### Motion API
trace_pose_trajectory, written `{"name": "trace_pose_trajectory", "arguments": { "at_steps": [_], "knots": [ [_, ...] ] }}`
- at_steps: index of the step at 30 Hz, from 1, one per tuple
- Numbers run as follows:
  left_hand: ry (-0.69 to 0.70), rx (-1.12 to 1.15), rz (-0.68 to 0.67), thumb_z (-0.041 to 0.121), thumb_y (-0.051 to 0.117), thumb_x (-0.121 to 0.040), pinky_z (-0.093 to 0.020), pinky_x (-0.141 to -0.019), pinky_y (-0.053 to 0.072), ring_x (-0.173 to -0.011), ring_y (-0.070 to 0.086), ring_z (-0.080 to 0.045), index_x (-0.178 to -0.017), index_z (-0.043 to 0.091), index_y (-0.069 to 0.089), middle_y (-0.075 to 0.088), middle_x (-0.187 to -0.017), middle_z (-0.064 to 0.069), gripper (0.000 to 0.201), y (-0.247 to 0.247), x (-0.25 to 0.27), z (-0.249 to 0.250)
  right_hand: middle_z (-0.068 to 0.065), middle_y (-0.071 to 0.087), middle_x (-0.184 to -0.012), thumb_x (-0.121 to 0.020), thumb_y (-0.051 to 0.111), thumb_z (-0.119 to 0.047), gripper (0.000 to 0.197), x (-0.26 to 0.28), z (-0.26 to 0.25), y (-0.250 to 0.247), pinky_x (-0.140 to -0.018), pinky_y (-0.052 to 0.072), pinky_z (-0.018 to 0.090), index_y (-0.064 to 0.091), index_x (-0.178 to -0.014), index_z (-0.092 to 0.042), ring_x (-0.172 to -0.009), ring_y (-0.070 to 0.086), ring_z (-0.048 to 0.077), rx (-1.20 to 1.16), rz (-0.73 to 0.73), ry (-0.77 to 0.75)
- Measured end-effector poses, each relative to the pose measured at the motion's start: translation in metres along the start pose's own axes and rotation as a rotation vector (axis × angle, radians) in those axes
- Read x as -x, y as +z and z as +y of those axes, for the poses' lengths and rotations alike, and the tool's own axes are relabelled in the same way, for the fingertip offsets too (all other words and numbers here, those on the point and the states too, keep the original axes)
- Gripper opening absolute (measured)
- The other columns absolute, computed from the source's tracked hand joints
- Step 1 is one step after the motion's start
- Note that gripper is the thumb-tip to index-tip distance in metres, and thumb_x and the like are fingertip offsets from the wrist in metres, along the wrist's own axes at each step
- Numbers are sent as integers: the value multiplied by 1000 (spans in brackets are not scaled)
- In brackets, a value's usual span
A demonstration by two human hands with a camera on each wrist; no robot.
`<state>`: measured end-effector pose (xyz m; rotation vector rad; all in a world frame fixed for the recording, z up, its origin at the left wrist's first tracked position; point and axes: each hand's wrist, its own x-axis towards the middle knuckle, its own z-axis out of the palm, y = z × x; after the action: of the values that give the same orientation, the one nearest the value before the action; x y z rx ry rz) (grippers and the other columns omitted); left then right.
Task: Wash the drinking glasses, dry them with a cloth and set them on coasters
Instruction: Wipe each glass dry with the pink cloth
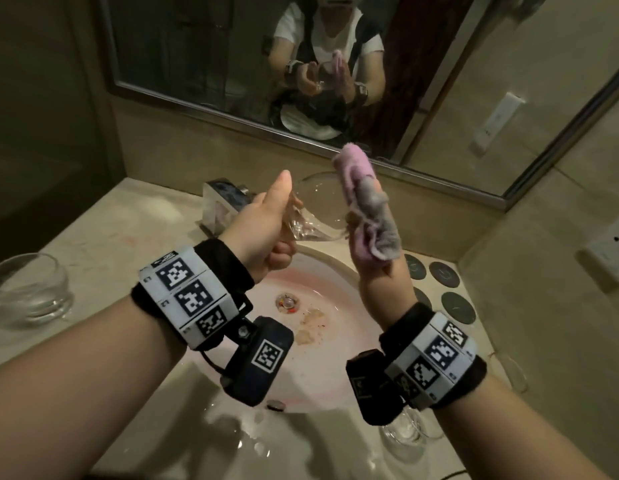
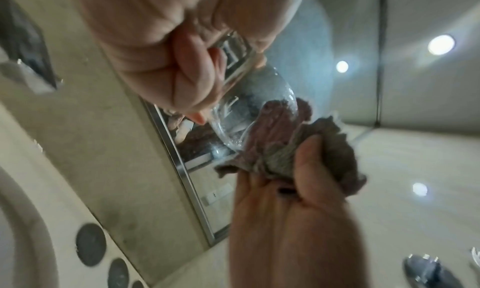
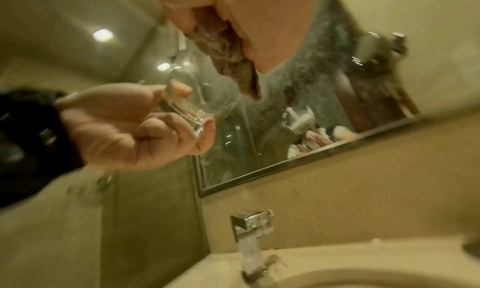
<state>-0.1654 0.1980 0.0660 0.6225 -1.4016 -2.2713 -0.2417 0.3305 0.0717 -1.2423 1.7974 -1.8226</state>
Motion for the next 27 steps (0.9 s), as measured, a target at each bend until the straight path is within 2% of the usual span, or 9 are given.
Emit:
{"name": "trace_pose_trajectory", "arguments": {
  "at_steps": [3,7,10,12,15,18,22,25,27],
  "knots": [
    [-73,120,-69,67,36,-87,-14,-35,21,-43,30,-7,-88,14,42,38,-64,1,53,6,5,7,1,63,-99,-96,42,-32,18,-5,3,-6,-83,43,30,57,-105,-23,-87,57,10,-280,185,242],
    [51,-171,-9,71,38,-77,-22,-54,41,-66,53,-9,-119,10,45,53,-92,-1,74,18,15,15,17,55,-130,-95,35,-39,51,-16,-7,-10,-90,49,36,44,-134,-6,-112,58,25,-856,188,363],
    [258,-563,-7,69,48,-61,-28,-71,48,-69,60,6,-107,16,43,58,-86,5,71,16,24,12,17,54,-133,-98,33,-36,51,-27,-16,-11,-106,39,42,40,-138,-4,-122,53,27,-895,196,313],
    [300,-683,-60,65,65,-50,-32,-80,53,-85,62,-3,-104,22,38,61,-98,5,73,13,27,11,18,51,-135,-99,33,-34,51,-30,-18,-10,-111,33,42,39,-139,-3,-125,50,27,-934,165,309],
    [338,-823,-90,51,78,-48,-22,-80,51,-92,59,-1,-128,29,22,59,-103,8,100,10,25,7,19,52,-135,-100,33,-32,49,-30,-20,-5,-112,32,41,40,-138,-2,-127,48,29,-785,109,331],
    [235,-559,-86,37,82,-46,-32,-84,52,-98,62,-13,-135,37,19,61,-104,-4,109,2,22,6,17,54,-133,-99,36,-27,41,-25,-20,-1,-111,32,43,45,-132,-4,-124,51,26,-570,51,300],
    [103,-215,3,7,80,-48,-36,-80,51,-106,60,-28,-126,24,35,60,-109,-19,92,-14,25,3,12,60,-127,-99,39,-22,30,-14,-4,4,-110,34,44,55,-122,-11,-120,55,23,-407,40,303],
    [41,-121,78,5,80,-45,-41,-86,49,-107,57,-22,-127,24,38,56,-116,-11,94,-29,31,-5,15,59,-127,-100,36,-19,33,-7,6,20,-107,38,41,53,-125,-6,-120,55,25,-447,75,370],
    [6,-46,102,9,79,-40,-45,-86,50,-109,56,-21,-128,22,39,52,-119,-6,97,-38,36,-8,10,63,-121,-99,39,-24,32,-2,12,33,-92,47,34,55,-124,-12,-111,60,22,-339,62,393]
  ]
}}
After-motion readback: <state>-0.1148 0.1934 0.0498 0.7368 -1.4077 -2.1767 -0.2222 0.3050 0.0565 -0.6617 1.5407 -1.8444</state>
